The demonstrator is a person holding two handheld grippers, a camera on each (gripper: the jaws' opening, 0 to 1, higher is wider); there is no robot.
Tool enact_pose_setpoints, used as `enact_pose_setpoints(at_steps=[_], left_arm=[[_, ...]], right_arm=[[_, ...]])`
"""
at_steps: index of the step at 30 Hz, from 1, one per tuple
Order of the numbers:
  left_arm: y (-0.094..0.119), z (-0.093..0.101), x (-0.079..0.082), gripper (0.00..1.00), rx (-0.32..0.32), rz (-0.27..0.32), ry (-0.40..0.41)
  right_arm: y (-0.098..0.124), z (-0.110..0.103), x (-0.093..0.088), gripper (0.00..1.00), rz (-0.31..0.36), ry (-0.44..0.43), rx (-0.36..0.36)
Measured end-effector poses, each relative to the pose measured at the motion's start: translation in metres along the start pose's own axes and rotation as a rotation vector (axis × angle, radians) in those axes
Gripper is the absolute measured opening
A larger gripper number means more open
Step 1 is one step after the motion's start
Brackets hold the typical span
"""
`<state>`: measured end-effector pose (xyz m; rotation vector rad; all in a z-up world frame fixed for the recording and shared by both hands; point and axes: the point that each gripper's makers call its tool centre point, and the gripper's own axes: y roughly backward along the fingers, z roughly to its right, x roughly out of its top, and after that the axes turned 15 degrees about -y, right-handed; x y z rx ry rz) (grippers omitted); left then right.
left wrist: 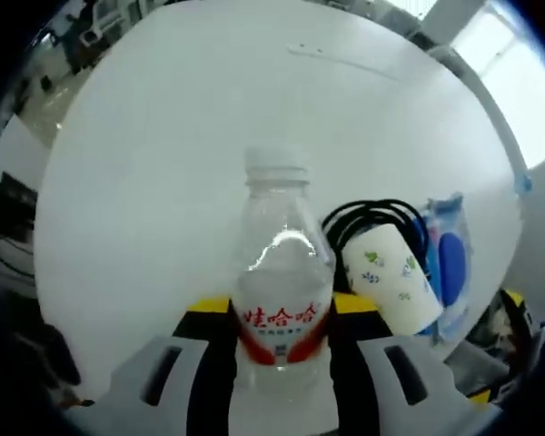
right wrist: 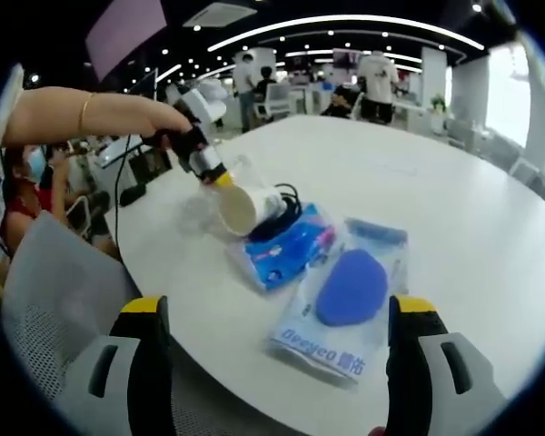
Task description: Arrange the tabletop items into an orderly group along one side of the table until the central work area is clear of visible clutter.
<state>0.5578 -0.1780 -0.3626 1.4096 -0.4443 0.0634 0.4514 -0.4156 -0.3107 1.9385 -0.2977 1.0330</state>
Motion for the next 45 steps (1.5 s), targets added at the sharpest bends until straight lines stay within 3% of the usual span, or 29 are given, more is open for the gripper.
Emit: enact_pose_setpoints(at_steps=[8, 15, 20, 23, 26, 32, 37, 42, 45], left_arm=[[0.018, -0.004, 0.012, 0.35, 0.006, 0.118, -0.029], [0.027, -0.019, 0.023, 0.35, 0.026, 0.213, 0.022], [0.036, -0.039, 0.044, 0.35, 0.103, 0.347, -0.045], [0.041, -0.053, 0.051, 0.35, 0.153, 0.398, -0.017], [0.044, -0.062, 0.062, 0.35, 0.163, 0.472, -0.042], [0.053, -0.089, 0.076, 0.35, 0.224, 0.611, 0.061], [0.057, -0.100, 0.084, 0.36, 0.247, 0.658, 0.076], [0.061, -0.116, 0.093, 0.36, 0.355, 0.675, 0.044], [0.064, -0.127, 0.100, 0.36, 0.374, 0.733, 0.076]], right_arm=[[0.000, 0.000, 0.000, 0.99, 0.000, 0.003, 0.002], [-0.001, 0.000, -0.001, 0.99, -0.006, 0.005, 0.003], [-0.001, 0.001, -0.003, 0.99, -0.012, -0.001, 0.000], [-0.001, 0.002, -0.003, 0.99, -0.013, -0.004, -0.002], [-0.002, 0.003, -0.003, 0.99, -0.013, -0.009, -0.005], [-0.002, 0.006, -0.004, 0.99, -0.018, -0.022, -0.012], [-0.002, 0.007, -0.005, 0.99, -0.023, -0.032, -0.016], [-0.003, 0.008, -0.007, 0.99, -0.034, -0.038, -0.020], [-0.003, 0.009, -0.006, 0.99, -0.029, -0.047, -0.022]])
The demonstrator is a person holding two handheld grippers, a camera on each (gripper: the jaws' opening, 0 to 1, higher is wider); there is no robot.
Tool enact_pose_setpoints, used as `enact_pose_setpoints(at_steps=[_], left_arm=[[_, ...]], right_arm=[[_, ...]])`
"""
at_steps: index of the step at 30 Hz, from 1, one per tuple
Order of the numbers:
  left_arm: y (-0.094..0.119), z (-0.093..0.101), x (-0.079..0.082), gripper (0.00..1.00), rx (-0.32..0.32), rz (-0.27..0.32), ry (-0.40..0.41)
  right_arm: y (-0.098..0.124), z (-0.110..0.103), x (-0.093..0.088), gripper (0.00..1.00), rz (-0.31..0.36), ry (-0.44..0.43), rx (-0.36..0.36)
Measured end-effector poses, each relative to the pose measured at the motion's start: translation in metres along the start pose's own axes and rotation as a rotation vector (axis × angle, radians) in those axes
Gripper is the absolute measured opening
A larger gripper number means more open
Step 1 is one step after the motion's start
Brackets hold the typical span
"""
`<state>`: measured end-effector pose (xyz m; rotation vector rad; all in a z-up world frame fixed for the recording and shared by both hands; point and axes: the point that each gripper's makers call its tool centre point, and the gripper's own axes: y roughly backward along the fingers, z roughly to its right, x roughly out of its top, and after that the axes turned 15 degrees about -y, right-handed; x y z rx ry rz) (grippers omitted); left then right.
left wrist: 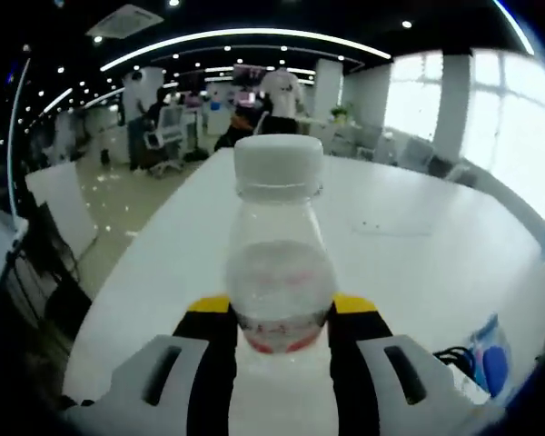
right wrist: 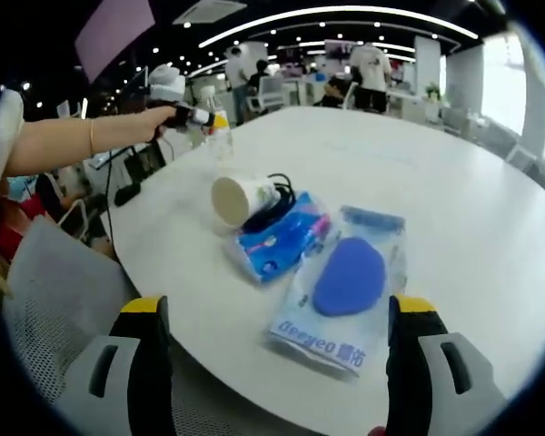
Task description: Arrange the tabletop items into an orderly group along one side of the table until the central work area is clear of visible clutter.
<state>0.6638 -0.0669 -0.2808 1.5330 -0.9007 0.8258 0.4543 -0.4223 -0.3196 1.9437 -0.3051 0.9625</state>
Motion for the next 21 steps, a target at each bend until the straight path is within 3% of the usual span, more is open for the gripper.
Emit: enact_pose_setpoints(at_steps=[2, 5, 7, 16, 18, 21], left_arm=[[-0.001, -0.003, 0.003, 0.36, 0.011, 0.026, 0.007], [-0.007, -0.004, -0.001, 0.36, 0.024, 0.010, 0.000], [-0.009, -0.007, -0.001, 0.36, 0.043, 0.013, 0.000], [-0.017, -0.009, -0.002, 0.36, 0.063, 0.099, 0.010], [-0.022, -0.008, -0.007, 0.36, 0.059, 0.072, 0.036], [-0.024, -0.005, -0.006, 0.36, 0.070, 0.083, -0.010]], right_arm=[[0.002, 0.000, 0.006, 0.99, 0.026, -0.011, 0.003], [0.006, -0.001, 0.021, 0.99, 0.105, -0.023, 0.011], [0.007, 0.000, 0.023, 0.99, 0.114, -0.029, 0.015], [0.005, 0.007, 0.019, 0.99, 0.104, -0.083, 0.004], [0.004, 0.007, 0.017, 0.99, 0.091, -0.060, -0.007], [0.003, 0.007, 0.014, 0.99, 0.077, -0.036, -0.014]])
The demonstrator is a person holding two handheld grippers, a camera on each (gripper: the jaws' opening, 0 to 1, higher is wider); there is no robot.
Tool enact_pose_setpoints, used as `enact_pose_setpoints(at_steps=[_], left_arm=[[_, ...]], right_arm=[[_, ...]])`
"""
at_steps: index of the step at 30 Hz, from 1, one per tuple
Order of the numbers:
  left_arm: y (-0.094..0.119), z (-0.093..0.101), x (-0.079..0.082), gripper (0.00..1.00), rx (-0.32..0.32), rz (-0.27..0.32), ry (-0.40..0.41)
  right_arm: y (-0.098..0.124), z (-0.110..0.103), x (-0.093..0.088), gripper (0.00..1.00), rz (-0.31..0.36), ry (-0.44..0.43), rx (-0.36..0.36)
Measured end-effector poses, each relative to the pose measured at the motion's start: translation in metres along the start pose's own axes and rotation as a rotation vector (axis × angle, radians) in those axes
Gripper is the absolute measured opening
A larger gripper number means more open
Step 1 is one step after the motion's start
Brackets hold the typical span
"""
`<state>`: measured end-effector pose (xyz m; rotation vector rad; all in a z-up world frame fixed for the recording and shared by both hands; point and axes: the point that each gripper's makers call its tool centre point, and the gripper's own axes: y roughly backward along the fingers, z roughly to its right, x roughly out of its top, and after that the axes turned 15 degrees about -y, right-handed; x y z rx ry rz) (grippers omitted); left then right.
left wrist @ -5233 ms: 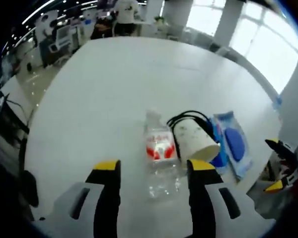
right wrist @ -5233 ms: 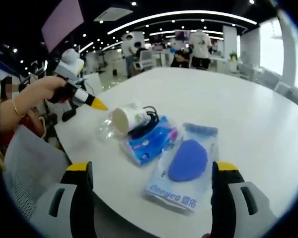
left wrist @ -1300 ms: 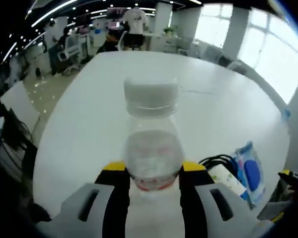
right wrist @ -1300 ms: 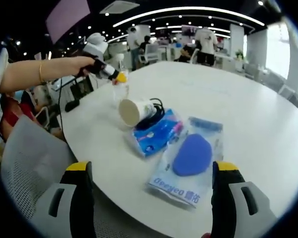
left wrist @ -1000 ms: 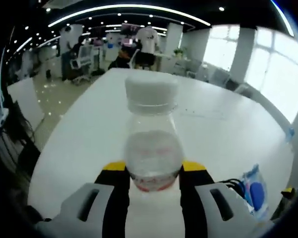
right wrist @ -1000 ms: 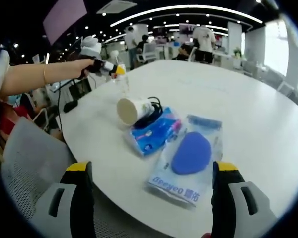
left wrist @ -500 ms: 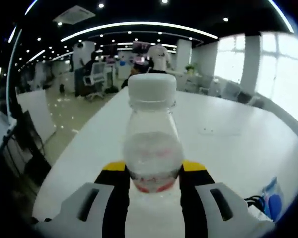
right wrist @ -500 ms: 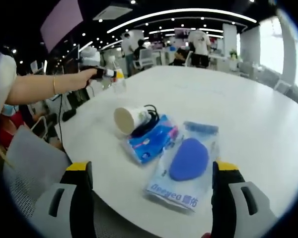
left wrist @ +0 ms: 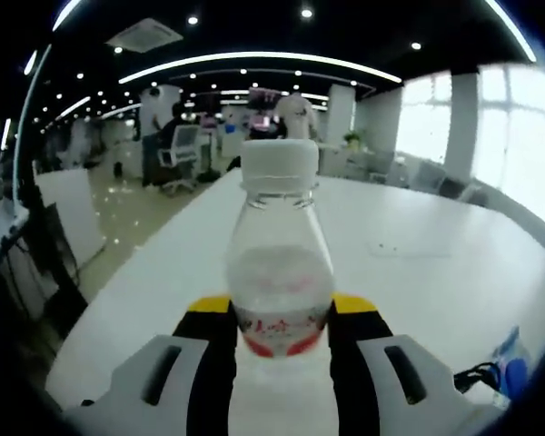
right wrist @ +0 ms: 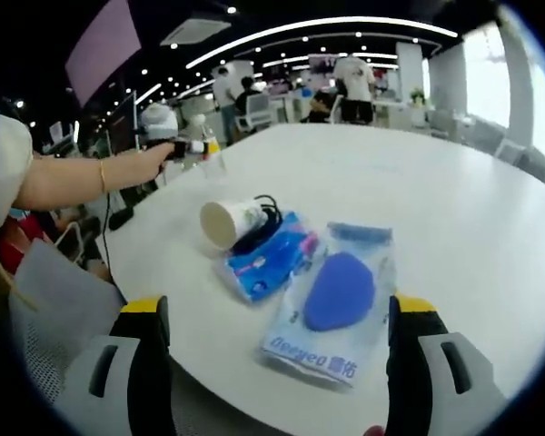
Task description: Arrange the tabletop items into an orderly group along one side of the table until the central work area is clear of visible clutter.
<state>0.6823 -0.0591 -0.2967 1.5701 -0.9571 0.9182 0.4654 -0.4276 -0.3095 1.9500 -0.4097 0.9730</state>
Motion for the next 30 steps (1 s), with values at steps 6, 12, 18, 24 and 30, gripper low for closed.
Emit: enact_pose_setpoints(at_steps=[6, 12, 18, 24, 30], left_arm=[[-0.003, 0.008, -0.003, 0.36, -0.015, 0.043, -0.038], [-0.002, 0.023, -0.022, 0.36, -0.081, 0.029, -0.046], [0.002, 0.032, -0.011, 0.37, -0.124, 0.100, -0.126], [0.001, 0.032, -0.010, 0.37, -0.118, 0.114, -0.134], [-0.002, 0.033, -0.008, 0.37, -0.124, 0.128, -0.130]], right_arm=[[0.000, 0.002, -0.003, 0.99, -0.016, -0.013, -0.004], [-0.001, 0.002, -0.007, 0.99, -0.033, -0.020, -0.003], [-0.001, 0.003, -0.008, 0.99, -0.041, -0.025, -0.005], [-0.002, 0.003, -0.012, 0.99, -0.060, -0.019, -0.006], [-0.002, 0.003, -0.014, 0.99, -0.070, -0.016, -0.009]])
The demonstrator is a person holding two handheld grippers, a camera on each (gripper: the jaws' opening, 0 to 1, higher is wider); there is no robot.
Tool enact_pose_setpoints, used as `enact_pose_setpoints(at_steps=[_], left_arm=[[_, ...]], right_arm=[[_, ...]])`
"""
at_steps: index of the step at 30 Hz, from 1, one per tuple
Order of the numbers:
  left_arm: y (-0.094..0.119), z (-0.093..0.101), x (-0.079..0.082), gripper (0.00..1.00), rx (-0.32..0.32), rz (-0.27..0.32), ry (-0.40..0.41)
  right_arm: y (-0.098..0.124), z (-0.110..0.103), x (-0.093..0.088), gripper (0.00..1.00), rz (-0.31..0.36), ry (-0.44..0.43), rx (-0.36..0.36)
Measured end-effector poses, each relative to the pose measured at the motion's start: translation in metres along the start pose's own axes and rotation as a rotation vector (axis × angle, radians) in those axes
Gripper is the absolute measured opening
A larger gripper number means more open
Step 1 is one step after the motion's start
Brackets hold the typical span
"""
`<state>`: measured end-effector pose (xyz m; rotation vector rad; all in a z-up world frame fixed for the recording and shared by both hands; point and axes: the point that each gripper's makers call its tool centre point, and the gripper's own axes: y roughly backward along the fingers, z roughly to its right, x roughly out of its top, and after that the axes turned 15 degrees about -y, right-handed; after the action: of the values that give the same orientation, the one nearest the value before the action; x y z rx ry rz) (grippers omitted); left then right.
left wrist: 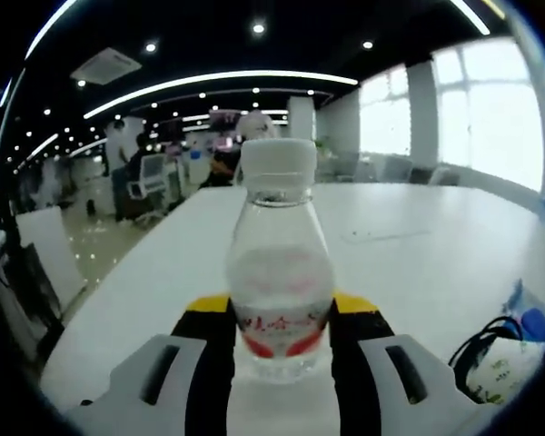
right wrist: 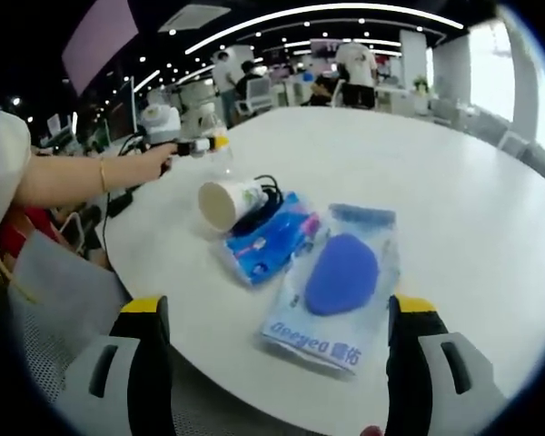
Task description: Arrange the tabletop items into an orderly group along one side of the table until the central work area is clear of visible clutter.
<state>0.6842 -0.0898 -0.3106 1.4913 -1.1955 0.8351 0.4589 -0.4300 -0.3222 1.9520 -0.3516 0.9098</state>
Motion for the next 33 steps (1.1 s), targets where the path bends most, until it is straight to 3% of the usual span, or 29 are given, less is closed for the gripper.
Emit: enact_pose_setpoints(at_steps=[8, 12, 16, 20, 25, 30, 33], left_arm=[[-0.003, 0.000, -0.001, 0.41, -0.029, 0.009, -0.001], [-0.001, -0.006, 0.005, 0.69, 0.002, 0.036, 0.002], [0.002, -0.006, 0.007, 0.74, -0.016, 0.034, 0.050], [0.009, -0.008, 0.016, 0.99, -0.005, 0.066, 0.100], [0.020, -0.002, 0.015, 0.99, -0.049, 0.046, 0.059], [0.035, 0.004, 0.019, 0.99, -0.065, 0.061, 0.065], [0.048, 0.008, 0.018, 0.99, -0.076, 0.041, -0.013]], right_arm=[[0.000, 0.002, 0.000, 0.99, -0.003, -0.003, -0.007], [0.000, 0.002, 0.000, 0.99, 0.000, -0.002, -0.007], [0.001, 0.002, 0.004, 0.99, 0.017, -0.001, -0.005], [0.002, -0.002, 0.006, 0.99, 0.026, -0.007, 0.009], [0.002, -0.008, 0.008, 0.99, 0.038, -0.010, 0.038], [0.004, -0.015, 0.012, 0.99, 0.058, -0.027, 0.071], [0.004, -0.017, 0.012, 0.99, 0.058, -0.026, 0.081]])
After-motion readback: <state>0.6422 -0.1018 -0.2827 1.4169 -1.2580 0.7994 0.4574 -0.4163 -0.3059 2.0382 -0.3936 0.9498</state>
